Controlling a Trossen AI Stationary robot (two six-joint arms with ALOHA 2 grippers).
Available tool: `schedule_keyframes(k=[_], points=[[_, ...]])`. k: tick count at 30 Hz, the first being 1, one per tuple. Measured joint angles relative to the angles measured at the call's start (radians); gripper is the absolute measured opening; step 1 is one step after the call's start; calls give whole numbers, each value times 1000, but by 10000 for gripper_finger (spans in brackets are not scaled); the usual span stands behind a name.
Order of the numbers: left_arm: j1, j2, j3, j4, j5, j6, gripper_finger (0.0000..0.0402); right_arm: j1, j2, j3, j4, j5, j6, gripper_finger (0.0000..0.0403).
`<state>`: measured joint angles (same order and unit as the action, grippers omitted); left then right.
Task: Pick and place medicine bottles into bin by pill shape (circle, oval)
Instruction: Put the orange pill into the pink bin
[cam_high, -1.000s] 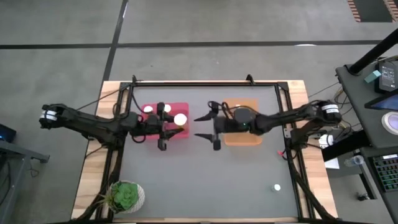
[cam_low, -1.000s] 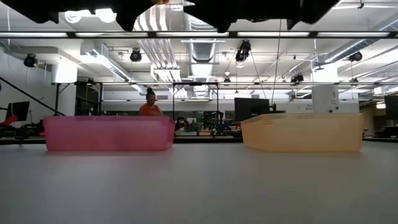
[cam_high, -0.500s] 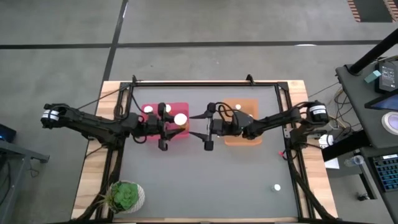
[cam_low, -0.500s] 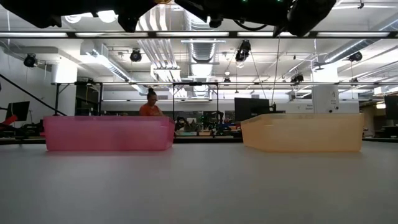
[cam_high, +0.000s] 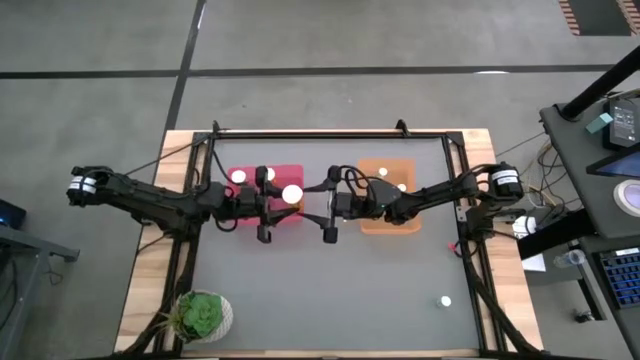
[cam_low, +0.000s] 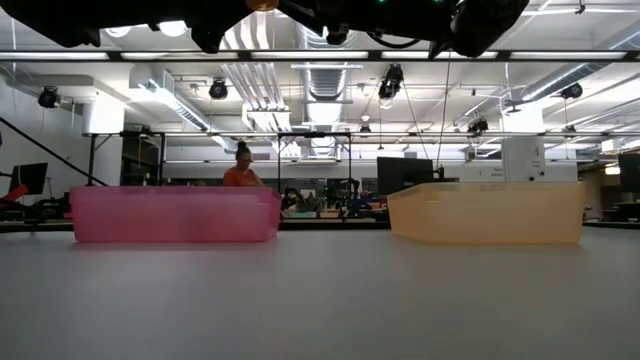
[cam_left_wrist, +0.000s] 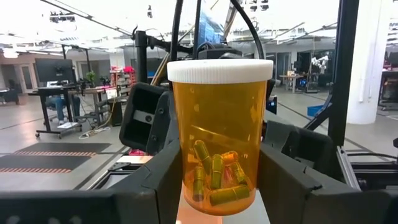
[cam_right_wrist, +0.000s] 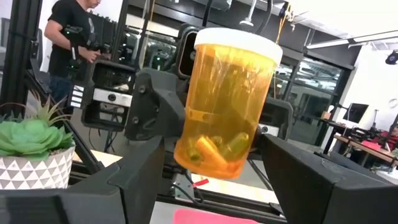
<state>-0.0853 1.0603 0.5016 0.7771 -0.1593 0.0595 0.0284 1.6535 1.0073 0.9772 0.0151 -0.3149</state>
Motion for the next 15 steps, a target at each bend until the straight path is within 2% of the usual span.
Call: schedule_keyframes(k=[8,15], points=[[0,1,1,0,31,0,158,0,0,0,-6,-2,10,254],[1,0,1,3,48,6,158,1,0,0,-5,-4,21,192]])
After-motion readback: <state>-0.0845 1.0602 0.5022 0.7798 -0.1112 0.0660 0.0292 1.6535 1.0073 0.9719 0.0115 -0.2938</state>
